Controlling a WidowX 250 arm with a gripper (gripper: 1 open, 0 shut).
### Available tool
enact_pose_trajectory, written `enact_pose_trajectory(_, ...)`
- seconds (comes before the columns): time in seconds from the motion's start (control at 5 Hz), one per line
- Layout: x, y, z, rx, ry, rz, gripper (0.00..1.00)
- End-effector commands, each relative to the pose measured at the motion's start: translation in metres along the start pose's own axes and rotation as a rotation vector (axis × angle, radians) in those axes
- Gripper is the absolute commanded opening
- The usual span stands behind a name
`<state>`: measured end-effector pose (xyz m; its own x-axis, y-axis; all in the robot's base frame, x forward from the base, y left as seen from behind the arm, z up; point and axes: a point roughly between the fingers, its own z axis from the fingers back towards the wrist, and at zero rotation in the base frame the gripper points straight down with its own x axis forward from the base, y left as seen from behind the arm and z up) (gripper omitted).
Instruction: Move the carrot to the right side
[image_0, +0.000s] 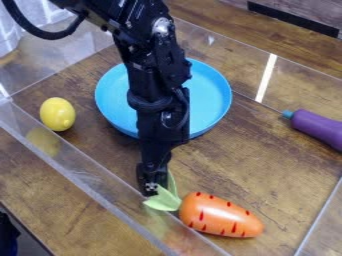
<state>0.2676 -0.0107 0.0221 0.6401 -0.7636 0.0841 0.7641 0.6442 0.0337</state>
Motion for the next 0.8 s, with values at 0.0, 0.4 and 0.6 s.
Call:
enact_pose_trajectory(0.0, 0.0005, 0.0047, 0.0014, 0.015, -0.022, 0.005, 1.0)
enact_pose_trajectory(0.4, -0.004, 0.0067, 0.0031, 0.003, -0.035, -0.06, 1.0)
enact_pose_trajectory(0.6, 0.0021, 0.0016, 0.0039, -0.005, -0.043, -0.095, 1.0)
